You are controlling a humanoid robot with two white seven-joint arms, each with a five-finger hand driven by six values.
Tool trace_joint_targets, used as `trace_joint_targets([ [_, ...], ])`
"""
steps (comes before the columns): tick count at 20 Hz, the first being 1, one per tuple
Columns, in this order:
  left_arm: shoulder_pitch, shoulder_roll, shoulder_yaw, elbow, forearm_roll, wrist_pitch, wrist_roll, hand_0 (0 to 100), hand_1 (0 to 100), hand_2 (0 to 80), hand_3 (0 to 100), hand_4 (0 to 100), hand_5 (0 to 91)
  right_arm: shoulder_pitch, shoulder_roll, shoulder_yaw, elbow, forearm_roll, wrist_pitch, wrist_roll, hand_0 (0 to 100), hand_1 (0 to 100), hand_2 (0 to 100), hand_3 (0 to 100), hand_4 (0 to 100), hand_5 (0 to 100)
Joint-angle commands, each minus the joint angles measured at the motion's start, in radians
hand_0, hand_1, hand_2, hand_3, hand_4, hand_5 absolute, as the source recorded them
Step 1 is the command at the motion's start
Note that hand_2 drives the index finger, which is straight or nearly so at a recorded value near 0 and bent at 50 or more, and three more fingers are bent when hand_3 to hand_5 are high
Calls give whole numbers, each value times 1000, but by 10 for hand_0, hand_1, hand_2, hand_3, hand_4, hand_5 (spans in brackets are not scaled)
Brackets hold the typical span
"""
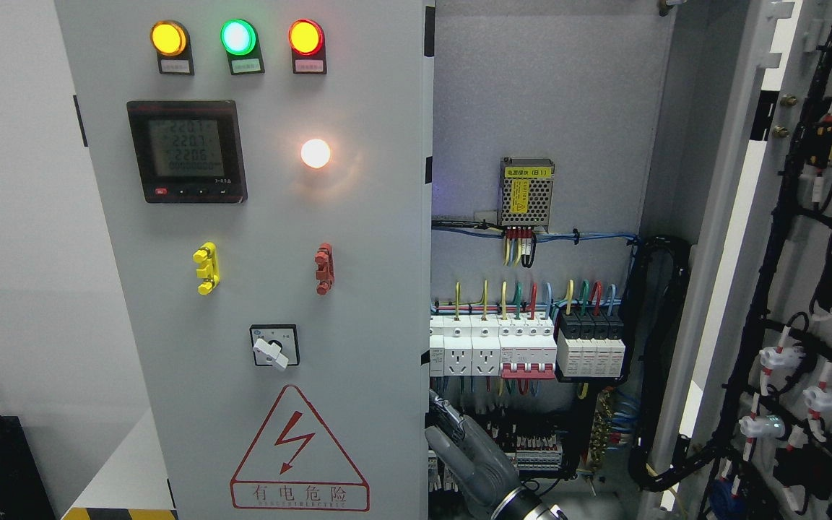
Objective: Open door with both hands
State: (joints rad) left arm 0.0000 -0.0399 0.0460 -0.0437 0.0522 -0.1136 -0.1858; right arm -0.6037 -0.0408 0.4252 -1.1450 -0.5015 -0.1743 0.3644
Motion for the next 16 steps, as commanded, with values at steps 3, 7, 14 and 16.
trace_joint_targets([
  [3, 18, 0, 0, -1, 0, 0, 0, 120, 389, 0, 0, 0, 0, -5, -2, 1, 4, -69, 16, 2, 120, 389, 0, 0, 0, 0],
  [7, 18, 0, 0, -1, 0, 0, 0, 120, 389, 0, 0, 0, 0, -10, -4, 0, 2, -71, 18, 19, 120, 389, 0, 0, 0, 0],
  [14, 18, 0, 0, -1, 0, 0, 0, 120, 389, 0, 0, 0, 0, -18, -1, 0, 7, -72, 21, 51, 120, 389, 0, 0, 0, 0],
  [16, 18, 0, 0, 1, 0, 0, 0, 120, 389, 0, 0, 0, 0, -19, -1, 0, 10, -74, 21, 54, 120, 389, 0, 0, 0, 0],
])
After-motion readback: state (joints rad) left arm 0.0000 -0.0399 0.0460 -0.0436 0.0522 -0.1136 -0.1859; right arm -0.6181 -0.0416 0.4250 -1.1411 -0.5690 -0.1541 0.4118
